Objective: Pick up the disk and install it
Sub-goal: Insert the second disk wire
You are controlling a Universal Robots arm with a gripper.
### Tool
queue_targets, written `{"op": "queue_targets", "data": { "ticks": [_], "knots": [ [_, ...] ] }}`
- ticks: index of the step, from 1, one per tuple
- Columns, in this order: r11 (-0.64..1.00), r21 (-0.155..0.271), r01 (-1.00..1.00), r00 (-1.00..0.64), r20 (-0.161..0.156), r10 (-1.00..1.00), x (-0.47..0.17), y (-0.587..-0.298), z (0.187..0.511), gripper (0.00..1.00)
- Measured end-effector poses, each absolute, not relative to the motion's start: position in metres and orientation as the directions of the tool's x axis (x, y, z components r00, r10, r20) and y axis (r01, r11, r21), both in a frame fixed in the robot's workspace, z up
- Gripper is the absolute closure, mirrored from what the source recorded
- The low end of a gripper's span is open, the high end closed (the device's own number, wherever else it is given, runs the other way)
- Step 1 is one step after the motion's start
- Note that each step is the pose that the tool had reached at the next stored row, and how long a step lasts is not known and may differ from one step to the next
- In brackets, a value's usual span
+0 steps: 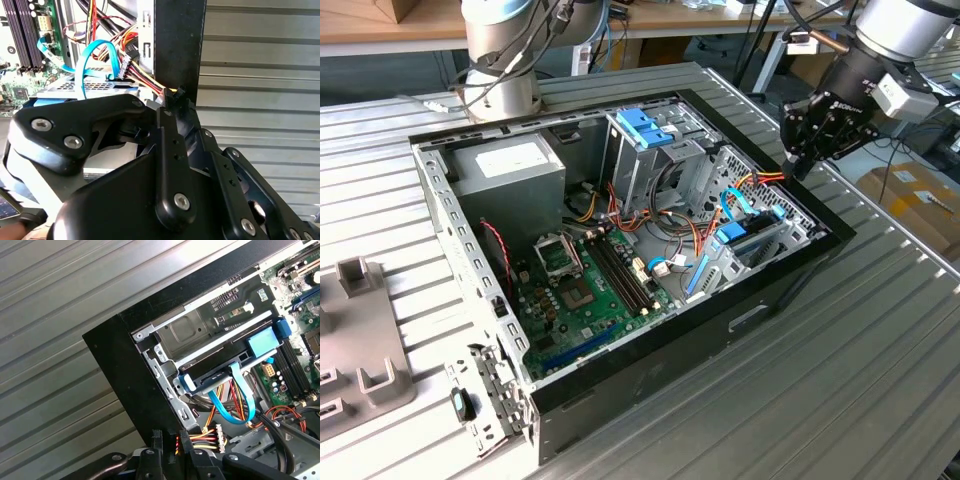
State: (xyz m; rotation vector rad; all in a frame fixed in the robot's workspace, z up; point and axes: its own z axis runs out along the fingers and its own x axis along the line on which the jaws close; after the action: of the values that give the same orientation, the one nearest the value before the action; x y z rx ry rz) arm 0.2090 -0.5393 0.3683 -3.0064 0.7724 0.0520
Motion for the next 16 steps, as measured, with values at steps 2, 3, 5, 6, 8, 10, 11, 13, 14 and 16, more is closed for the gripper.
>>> {"op": "queue_targets", "data": {
  "ticks": [2,3,5,6,8,10,11,13,14,16],
  "knots": [
    [-0.875,-0.028,-0.483,0.875,-0.042,-0.482,0.209,-0.5393,0.3683,0.73],
    [-0.875,-0.028,-0.483,0.875,-0.042,-0.482,0.209,-0.5393,0.3682,0.73],
    [-0.875,-0.027,-0.484,0.875,-0.042,-0.483,0.209,-0.5393,0.3683,0.84],
    [-0.875,-0.027,-0.484,0.875,-0.042,-0.483,0.209,-0.5393,0.3683,0.84],
    [-0.874,-0.028,-0.485,0.874,-0.042,-0.483,0.209,-0.5393,0.3683,0.84],
    [-0.874,-0.027,-0.485,0.874,-0.042,-0.484,0.209,-0.5393,0.3683,0.84],
    [-0.874,-0.027,-0.485,0.874,-0.042,-0.484,0.2089,-0.5393,0.3683,0.84],
    [-0.874,-0.028,-0.486,0.874,-0.042,-0.485,0.2089,-0.5393,0.3684,0.84],
    [-0.873,-0.028,-0.486,0.874,-0.042,-0.485,0.209,-0.5394,0.3692,0.84],
    [-0.873,-0.028,-0.486,0.874,-0.041,-0.485,0.209,-0.5393,0.372,0.84]
  ]
}}
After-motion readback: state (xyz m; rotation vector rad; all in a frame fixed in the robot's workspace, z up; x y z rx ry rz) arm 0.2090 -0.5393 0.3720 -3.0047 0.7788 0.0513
